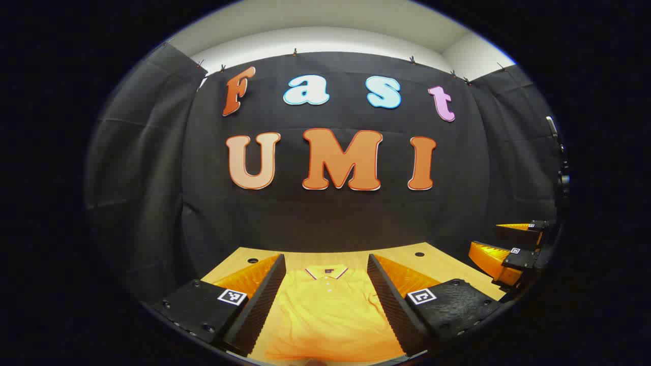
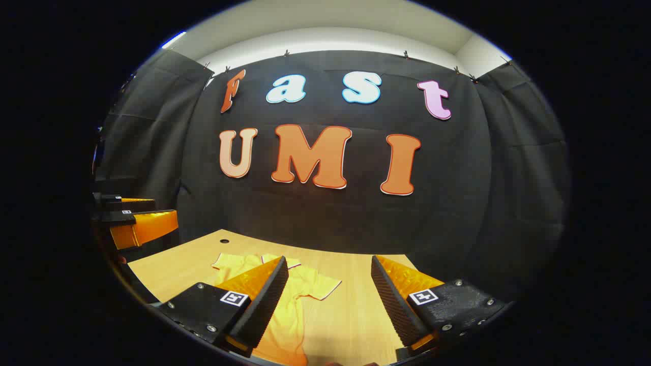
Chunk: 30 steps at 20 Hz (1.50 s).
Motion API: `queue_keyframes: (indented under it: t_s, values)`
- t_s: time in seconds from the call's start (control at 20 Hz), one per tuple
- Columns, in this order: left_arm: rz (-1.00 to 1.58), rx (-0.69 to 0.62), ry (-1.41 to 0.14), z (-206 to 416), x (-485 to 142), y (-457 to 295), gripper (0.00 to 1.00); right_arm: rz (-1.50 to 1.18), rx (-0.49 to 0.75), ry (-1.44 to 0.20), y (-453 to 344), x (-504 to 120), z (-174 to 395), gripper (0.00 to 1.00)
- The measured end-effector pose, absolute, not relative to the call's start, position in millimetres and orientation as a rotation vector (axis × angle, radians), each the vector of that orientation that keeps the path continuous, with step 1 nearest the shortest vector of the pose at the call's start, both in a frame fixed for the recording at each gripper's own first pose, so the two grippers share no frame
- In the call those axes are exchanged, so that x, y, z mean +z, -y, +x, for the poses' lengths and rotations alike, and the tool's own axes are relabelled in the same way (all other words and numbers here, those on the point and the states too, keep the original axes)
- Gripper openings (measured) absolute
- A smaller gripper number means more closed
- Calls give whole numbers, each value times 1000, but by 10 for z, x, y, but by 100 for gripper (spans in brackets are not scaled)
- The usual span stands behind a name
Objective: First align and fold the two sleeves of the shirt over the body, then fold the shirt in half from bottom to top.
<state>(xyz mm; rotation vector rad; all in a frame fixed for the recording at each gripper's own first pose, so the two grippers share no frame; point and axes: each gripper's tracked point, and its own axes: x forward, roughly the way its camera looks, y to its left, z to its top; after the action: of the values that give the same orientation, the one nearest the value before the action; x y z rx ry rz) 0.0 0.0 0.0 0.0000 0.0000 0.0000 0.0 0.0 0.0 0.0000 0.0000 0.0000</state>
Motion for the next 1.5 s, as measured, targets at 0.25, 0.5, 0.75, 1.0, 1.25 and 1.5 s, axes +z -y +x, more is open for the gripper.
queue_keyframes:
  t_s: [0.25, 0.5, 0.75, 1.0, 1.25, 1.5]
  values:
    - [-18, 29, 20, 72, -2, -258, 98, -38, 1, 2, -31, 79, 70, 98]
    - [0, 46, 57, 352, 58, -208, 98, -45, 25, -17, -15, -46, 421, 98]
    - [21, 76, 77, 670, 122, -93, 98, -24, 69, -26, 20, -51, 788, 98]
    - [26, 51, 31, 894, -41, -66, 96, -10, 39, -66, 83, -190, 991, 98]
    - [68, -16, 44, 1131, 8, -163, 97, 20, -20, -101, 25, -282, 1154, 98]
    - [74, -28, 50, 1178, 22, -347, 97, 23, -35, -174, -93, -465, 1429, 98]
